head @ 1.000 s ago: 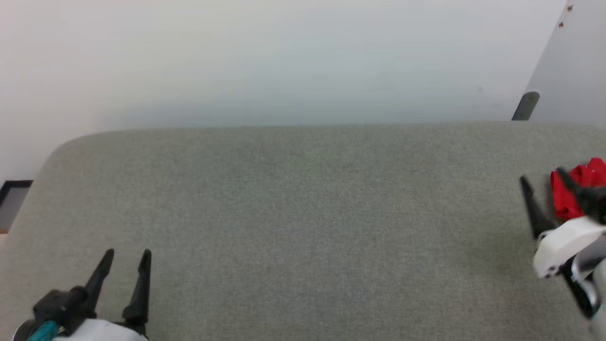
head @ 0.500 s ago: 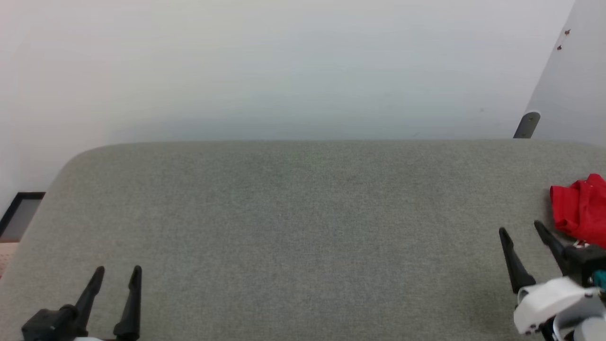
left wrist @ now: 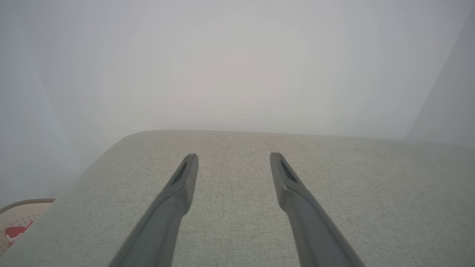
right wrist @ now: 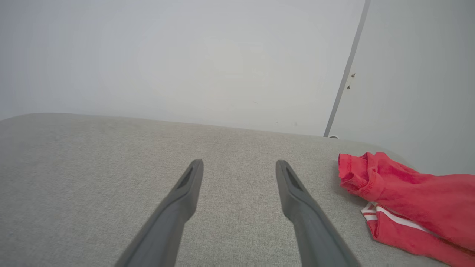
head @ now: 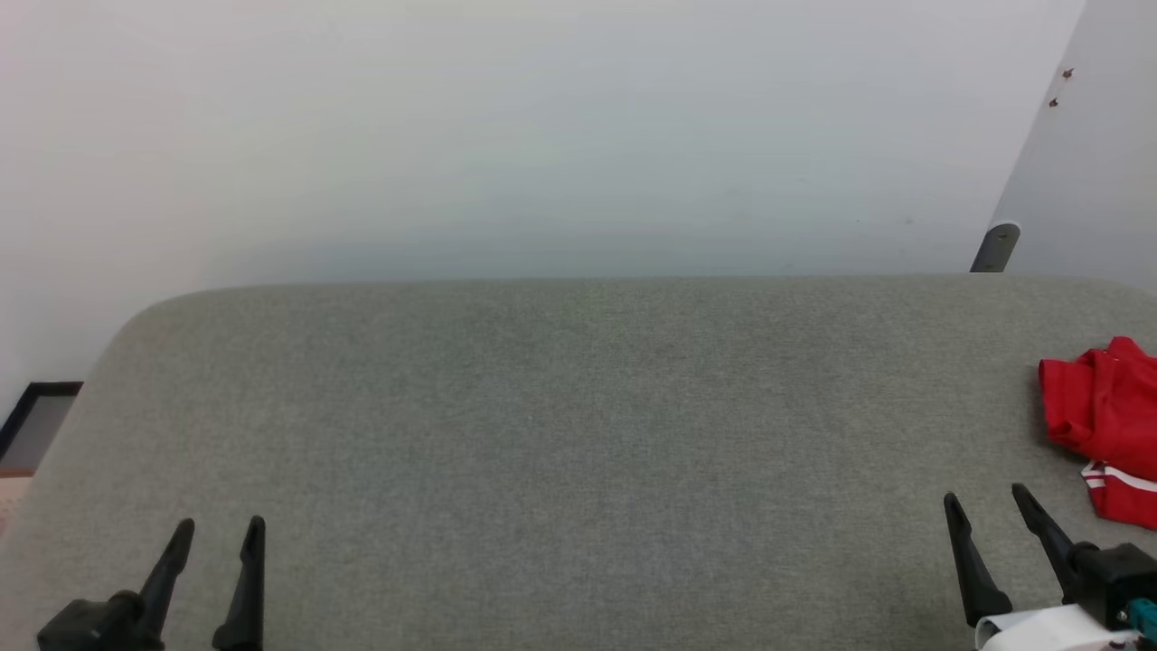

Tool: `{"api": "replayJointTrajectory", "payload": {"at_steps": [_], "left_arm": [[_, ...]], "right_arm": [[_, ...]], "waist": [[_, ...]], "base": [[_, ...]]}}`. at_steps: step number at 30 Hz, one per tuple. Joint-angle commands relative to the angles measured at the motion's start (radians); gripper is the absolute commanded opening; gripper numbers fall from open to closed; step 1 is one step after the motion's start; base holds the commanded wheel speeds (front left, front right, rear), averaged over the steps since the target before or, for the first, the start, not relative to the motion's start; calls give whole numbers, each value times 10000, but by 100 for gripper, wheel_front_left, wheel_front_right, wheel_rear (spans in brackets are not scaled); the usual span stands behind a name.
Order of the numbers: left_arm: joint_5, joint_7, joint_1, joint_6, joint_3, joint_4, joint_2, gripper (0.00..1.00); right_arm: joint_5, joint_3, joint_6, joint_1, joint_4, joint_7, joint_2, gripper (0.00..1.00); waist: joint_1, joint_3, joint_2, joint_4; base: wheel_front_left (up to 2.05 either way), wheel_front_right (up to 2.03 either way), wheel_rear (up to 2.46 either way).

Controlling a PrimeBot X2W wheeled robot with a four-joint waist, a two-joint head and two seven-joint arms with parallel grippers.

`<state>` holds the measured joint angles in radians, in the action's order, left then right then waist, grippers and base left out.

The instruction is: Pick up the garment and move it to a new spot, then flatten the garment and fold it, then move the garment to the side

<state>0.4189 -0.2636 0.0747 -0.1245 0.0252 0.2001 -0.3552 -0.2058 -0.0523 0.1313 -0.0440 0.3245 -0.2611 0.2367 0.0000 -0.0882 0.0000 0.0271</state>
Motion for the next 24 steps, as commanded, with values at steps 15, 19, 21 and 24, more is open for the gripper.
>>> {"api": "replayJointTrajectory", "payload": {"at_steps": [15,19,21,24], "left_arm": [[49,1,142,-70,-189,89,-87,100],[112,3,102,-72,-255,121,-128,100],[159,3,105,-72,-270,125,-133,100],[210,3,134,-72,-283,134,-145,100]], "right_arm": [[303,311,-12,637,-638,-40,-379,100],[391,316,-12,719,-755,-40,-402,100],[429,282,-12,745,-812,-40,-395,100],[452,258,-12,770,-863,-40,-390,100]], "waist": [[0,-46,0,-162],[0,-39,0,-163],[0,-46,0,-162],[0,-49,0,-172]], "base": [[0,0,0],[0,0,0],[0,0,0],[0,0,0]]}}
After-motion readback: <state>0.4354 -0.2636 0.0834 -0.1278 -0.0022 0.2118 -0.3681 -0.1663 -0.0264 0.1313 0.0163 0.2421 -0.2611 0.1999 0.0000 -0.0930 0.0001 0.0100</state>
